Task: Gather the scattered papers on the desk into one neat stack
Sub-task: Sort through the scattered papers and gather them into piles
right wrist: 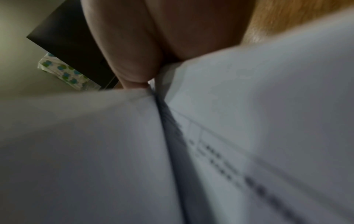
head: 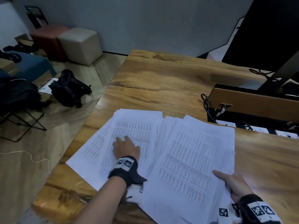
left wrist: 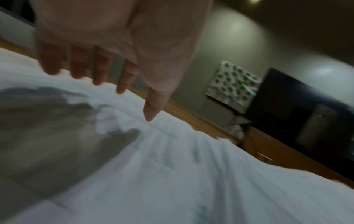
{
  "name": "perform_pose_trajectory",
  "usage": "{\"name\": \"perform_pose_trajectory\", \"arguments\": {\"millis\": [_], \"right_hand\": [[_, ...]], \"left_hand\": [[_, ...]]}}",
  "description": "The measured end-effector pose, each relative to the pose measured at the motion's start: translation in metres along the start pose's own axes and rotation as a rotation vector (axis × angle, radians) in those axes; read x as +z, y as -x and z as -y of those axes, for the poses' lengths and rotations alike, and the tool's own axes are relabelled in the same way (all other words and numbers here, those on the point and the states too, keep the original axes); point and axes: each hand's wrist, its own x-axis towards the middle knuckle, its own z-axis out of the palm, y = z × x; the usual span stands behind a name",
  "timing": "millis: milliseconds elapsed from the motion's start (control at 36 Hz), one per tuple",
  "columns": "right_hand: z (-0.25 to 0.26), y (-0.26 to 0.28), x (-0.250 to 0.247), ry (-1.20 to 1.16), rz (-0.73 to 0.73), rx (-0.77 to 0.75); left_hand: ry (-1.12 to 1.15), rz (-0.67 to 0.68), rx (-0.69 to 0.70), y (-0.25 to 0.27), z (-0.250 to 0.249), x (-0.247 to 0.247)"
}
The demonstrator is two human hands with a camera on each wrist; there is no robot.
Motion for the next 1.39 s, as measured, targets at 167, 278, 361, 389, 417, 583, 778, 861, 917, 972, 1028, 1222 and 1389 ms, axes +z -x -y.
{"name": "perform_pose_trajectory", "arguments": {"millis": [167, 278, 361, 389, 417, 583, 778, 861, 917, 972, 1028, 1222, 1389], "right_hand": [[0.002, 0.001, 0.001, -0.033, 0.002, 0.018], [0.003, 0.004, 0.003, -0.04, 0.005, 0.017], [0.003, 0.005, 0.003, -0.05, 0.007, 0.009], [0.003, 0.005, 0.003, -0.05, 0.006, 0.007], [0.002, 0.005, 0.003, -0.05, 0.004, 0.006], [0.001, 0.004, 0.0, -0.056, 0.01, 0.015], [0.001, 0.003, 0.0, -0.045, -0.002, 0.02], [0.002, 0.003, 0.0, -0.029, -0.009, 0.02], [0.001, 0.004, -0.001, -0.02, -0.01, 0.018], [0.001, 0.003, -0.001, -0.028, -0.006, 0.016], [0.002, 0.003, 0.0, -0.037, 0.002, 0.017], [0.004, 0.006, 0.0, -0.045, 0.017, 0.012], [0.003, 0.009, -0.001, -0.034, 0.003, -0.006]], "left_hand": [[0.018, 0.066, -0.267, -0.03, 0.05, -0.018], [0.13, 0.138, -0.26, -0.04, 0.055, -0.02], [0.182, 0.154, -0.232, -0.047, 0.058, -0.018], [0.183, 0.146, -0.215, -0.047, 0.058, -0.018], [0.175, 0.133, -0.198, -0.046, 0.056, -0.018], [0.193, 0.167, -0.106, -0.041, 0.034, -0.016], [0.458, 0.204, -0.18, -0.042, 0.017, -0.014], [0.464, 0.201, -0.154, -0.04, 0.017, -0.013], [0.466, 0.225, -0.097, -0.04, 0.019, -0.015], [0.468, 0.241, -0.036, -0.04, 0.022, -0.022], [0.403, 0.236, 0.026, -0.045, 0.027, -0.034], [-0.117, 0.139, -0.024, -0.089, 0.074, -0.072], [-0.154, 0.128, -0.007, -0.091, 0.094, -0.059]]}}
